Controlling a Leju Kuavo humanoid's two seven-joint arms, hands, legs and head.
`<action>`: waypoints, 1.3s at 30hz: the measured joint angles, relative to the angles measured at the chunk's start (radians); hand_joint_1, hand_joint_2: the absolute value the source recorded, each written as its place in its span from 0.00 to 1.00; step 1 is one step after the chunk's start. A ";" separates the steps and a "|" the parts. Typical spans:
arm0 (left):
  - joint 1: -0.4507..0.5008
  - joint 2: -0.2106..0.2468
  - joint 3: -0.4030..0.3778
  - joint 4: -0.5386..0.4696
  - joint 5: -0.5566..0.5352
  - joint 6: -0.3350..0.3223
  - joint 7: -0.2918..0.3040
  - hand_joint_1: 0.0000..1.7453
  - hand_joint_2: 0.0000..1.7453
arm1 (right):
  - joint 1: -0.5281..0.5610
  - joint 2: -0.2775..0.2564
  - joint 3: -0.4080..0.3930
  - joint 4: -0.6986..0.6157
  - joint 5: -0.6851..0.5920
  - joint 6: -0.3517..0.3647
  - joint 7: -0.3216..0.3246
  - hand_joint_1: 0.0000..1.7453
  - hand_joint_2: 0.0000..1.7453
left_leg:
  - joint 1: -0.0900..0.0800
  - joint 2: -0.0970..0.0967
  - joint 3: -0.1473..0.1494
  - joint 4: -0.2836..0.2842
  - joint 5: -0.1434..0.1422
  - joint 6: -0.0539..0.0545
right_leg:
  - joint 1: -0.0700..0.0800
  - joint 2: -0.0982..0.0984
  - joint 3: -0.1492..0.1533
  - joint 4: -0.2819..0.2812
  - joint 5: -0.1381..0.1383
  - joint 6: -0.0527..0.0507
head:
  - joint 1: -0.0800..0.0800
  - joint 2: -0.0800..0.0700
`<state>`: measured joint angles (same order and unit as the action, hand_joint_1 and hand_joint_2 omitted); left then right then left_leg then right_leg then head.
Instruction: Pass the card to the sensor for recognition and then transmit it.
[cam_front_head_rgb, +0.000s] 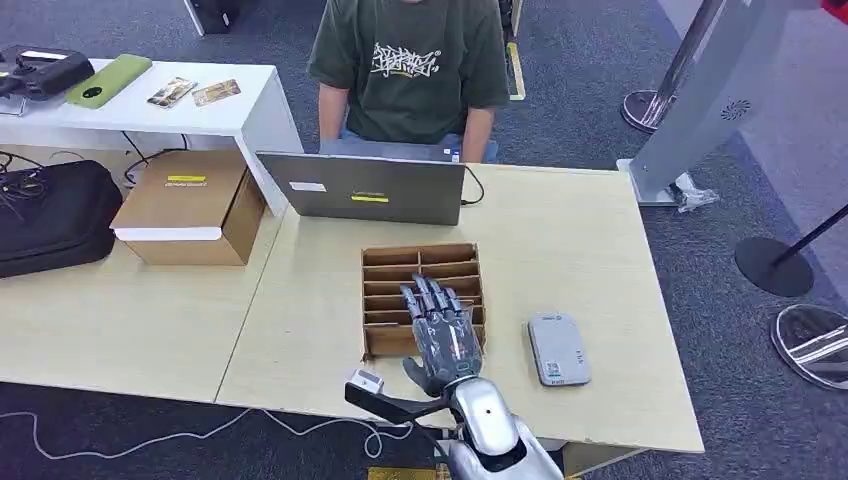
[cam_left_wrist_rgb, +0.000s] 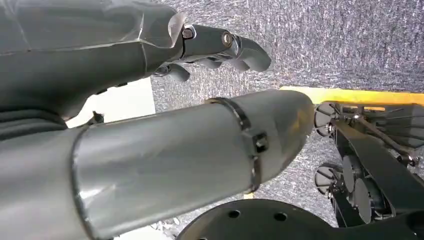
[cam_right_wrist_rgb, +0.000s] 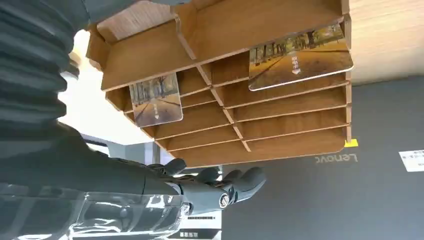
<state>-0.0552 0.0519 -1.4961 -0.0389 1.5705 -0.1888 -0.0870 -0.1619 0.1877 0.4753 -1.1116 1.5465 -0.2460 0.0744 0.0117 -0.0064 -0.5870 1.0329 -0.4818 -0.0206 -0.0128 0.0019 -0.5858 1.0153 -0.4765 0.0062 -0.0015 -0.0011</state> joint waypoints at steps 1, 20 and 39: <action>0.000 0.000 0.000 0.000 0.000 0.000 0.000 0.00 0.00 | 0.002 0.001 0.003 0.000 0.007 0.001 0.005 0.00 1.00 | 0.000 0.000 0.000 0.000 0.000 0.000 | 0.000 0.000 0.000 0.000 0.000 0.000 | 0.000 0.000; -0.001 -0.006 0.001 0.000 0.000 0.001 0.000 0.00 0.00 | -0.009 0.009 0.065 -0.038 -0.014 0.002 0.026 0.00 1.00 | 0.000 0.000 0.000 0.000 0.000 0.000 | 0.000 0.000 0.000 0.000 0.000 0.000 | 0.000 0.000; 0.000 -0.014 0.011 0.000 0.000 0.001 0.002 0.00 0.00 | -0.043 0.019 0.076 0.032 -0.069 -0.024 0.015 0.00 1.00 | 0.000 0.000 0.000 0.000 0.000 0.000 | 0.000 0.000 0.000 0.000 0.000 0.000 | 0.000 0.000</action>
<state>-0.0553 0.0378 -1.4855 -0.0389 1.5705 -0.1881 -0.0855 -0.2047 0.2064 0.5516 -1.0796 1.4778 -0.2705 0.0896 0.0116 -0.0066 -0.5874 1.0329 -0.4818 -0.0206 -0.0128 0.0016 -0.5856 1.0153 -0.4765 0.0062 -0.0015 -0.0011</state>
